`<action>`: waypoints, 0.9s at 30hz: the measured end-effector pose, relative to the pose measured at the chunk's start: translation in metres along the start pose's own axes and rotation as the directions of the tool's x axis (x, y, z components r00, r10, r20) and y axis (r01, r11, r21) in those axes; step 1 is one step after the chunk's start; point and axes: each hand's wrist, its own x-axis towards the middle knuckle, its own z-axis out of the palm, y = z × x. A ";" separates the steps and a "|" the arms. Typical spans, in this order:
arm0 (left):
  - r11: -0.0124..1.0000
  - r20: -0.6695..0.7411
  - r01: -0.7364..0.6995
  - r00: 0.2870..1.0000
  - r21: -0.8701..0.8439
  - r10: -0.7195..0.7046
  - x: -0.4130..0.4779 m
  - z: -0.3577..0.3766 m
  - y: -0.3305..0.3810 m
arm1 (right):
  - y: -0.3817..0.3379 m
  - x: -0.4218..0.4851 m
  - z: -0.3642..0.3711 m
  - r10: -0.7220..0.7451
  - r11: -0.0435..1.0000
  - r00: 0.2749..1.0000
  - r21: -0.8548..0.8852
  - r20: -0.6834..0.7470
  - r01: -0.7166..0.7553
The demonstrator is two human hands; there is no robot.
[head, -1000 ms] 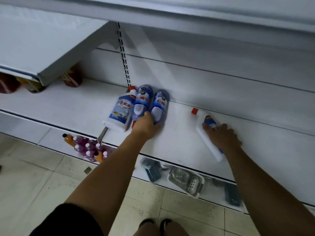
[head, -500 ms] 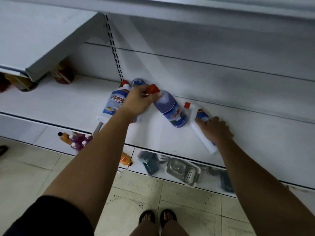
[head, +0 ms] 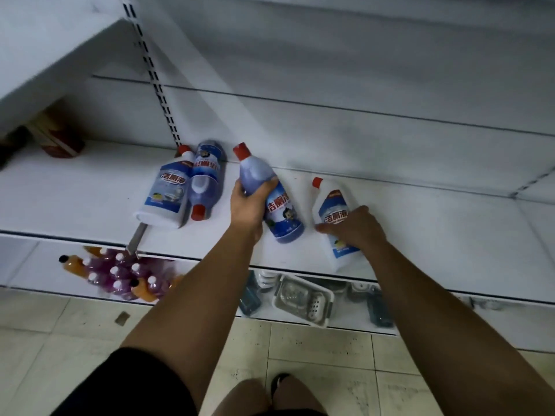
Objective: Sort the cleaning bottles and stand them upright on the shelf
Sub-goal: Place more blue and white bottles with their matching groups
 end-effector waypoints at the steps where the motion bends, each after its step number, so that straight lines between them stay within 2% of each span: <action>1: 0.999 0.030 0.006 1.000 0.038 -0.007 -0.003 -0.001 0.004 | 0.000 -0.005 0.001 0.023 0.996 1.000 0.082 0.012 -0.024; 4: 0.992 0.077 0.020 0.997 0.128 -0.030 -0.017 -0.003 0.021 | 0.001 -0.026 0.004 0.047 0.921 0.997 0.383 0.061 -0.067; 6: 0.982 0.096 0.032 0.994 0.187 -0.051 -0.029 -0.005 0.032 | 0.002 -0.043 0.004 0.021 0.810 0.995 0.582 0.094 -0.072; 10: 0.970 0.159 0.072 0.981 0.230 -0.111 -0.058 -0.011 0.050 | 0.000 -0.087 -0.007 -0.089 0.631 0.985 0.774 0.150 -0.061; 16: 0.936 0.302 0.013 0.945 0.353 -0.127 -0.115 -0.011 0.071 | -0.005 -0.151 -0.031 -0.257 0.569 0.966 0.811 0.015 0.138; 20: 0.948 0.360 -0.027 0.928 0.318 -0.094 -0.160 -0.007 0.081 | -0.002 -0.188 -0.048 -0.335 0.544 0.939 0.799 -0.074 0.256; 27: 0.969 0.396 -0.134 0.917 0.207 0.042 -0.255 0.017 0.092 | 0.031 -0.263 -0.097 -0.446 0.502 0.872 0.749 -0.203 0.432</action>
